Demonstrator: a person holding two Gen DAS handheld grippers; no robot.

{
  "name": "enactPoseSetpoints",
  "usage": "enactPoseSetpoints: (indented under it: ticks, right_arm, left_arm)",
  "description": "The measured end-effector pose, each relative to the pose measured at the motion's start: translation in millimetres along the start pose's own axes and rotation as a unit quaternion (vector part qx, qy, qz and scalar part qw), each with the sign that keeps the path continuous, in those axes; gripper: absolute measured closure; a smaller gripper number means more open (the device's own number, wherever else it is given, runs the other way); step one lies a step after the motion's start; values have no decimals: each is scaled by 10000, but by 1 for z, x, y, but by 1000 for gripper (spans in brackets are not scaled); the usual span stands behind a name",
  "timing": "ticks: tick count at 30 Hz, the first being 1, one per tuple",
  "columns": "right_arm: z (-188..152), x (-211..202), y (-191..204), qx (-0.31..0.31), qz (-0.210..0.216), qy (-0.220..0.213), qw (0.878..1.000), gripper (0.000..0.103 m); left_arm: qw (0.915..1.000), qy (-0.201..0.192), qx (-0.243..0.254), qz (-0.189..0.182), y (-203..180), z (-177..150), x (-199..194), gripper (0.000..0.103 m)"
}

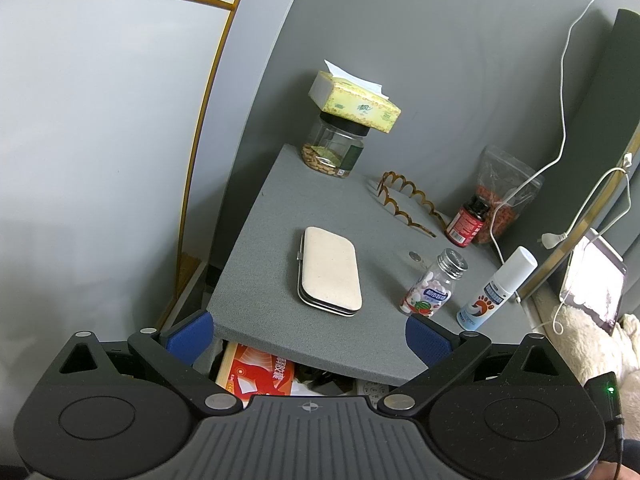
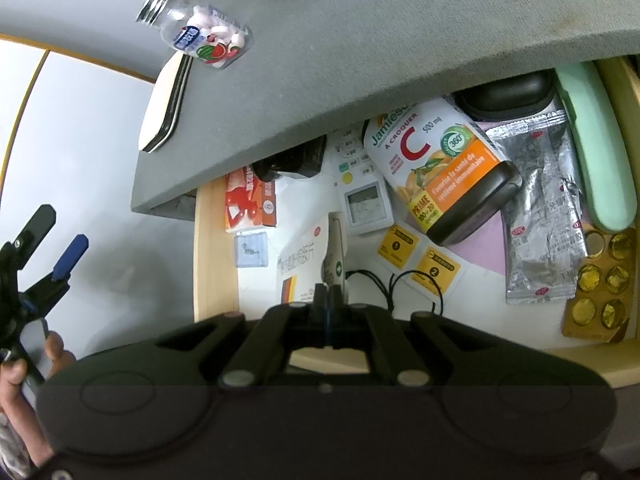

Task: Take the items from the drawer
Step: 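Lower the right tool into the drawer toward the white medicine box, then close the right tool on the white box with colored stripes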

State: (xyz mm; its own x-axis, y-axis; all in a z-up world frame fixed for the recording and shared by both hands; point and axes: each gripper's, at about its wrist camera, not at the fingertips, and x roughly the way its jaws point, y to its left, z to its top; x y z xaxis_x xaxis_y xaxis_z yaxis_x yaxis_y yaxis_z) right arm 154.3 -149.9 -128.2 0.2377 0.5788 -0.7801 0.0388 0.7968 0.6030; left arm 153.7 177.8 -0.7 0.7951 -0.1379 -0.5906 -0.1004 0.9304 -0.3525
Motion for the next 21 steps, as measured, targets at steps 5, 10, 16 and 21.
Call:
enactPoseSetpoints:
  ticks: [5, 10, 16, 21]
  right_arm:
    - [1, -14, 2, 1, 20, -171, 9999, 103]
    - [6, -52, 16, -307, 8, -539, 9981, 103]
    - [17, -90, 48, -1095, -154, -573, 9922, 103]
    - [16, -33, 32, -679, -343, 8, 9971, 66]
  left_arm:
    - [10000, -2, -11, 13, 1, 0, 0, 2]
    - [10000, -3, -5, 10, 0, 1, -1, 2]
    - [10000, -2, 19, -23, -2, 1, -1, 2]
    - [10000, 6, 36, -44, -4, 1, 0, 2]
